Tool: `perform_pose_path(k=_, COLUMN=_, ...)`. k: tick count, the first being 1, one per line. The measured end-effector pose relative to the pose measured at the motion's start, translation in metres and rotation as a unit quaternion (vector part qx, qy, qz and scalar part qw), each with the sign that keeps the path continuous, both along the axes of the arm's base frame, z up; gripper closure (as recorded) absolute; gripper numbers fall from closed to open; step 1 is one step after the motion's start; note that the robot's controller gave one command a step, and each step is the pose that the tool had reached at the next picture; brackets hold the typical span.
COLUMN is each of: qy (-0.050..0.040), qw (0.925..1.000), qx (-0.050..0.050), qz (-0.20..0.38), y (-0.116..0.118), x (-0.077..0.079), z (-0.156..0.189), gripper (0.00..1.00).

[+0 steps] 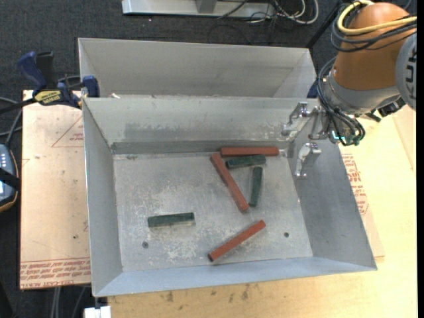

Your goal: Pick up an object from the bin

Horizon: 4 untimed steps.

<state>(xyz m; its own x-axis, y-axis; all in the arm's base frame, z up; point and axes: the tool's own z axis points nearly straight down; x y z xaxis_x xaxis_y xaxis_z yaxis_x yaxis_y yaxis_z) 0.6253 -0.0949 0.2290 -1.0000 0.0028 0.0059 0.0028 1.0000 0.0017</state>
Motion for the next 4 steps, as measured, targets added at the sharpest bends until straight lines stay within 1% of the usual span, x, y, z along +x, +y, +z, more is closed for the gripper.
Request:
perform_pose_path(k=1, qy=-0.0041, qw=1.0000, qx=-0.001, qz=0.001, y=0.000, x=0.002, z=0.005, gripper=0.00)
perform_pose_path(k=2, qy=-0.0064, qw=0.9994, qx=-0.001, qz=0.033, y=0.012, x=-0.016, z=-0.037, gripper=0.00)
perform_pose_path(k=3, qy=-0.0065, qw=0.9976, qx=-0.001, qz=0.069, y=0.016, x=-0.009, z=-0.095, gripper=0.00)
perform_pose_path(k=4, qy=-0.0129, qw=0.9781, qx=-0.001, qz=0.208, y=0.014, x=0.021, z=-0.151, gripper=1.00)
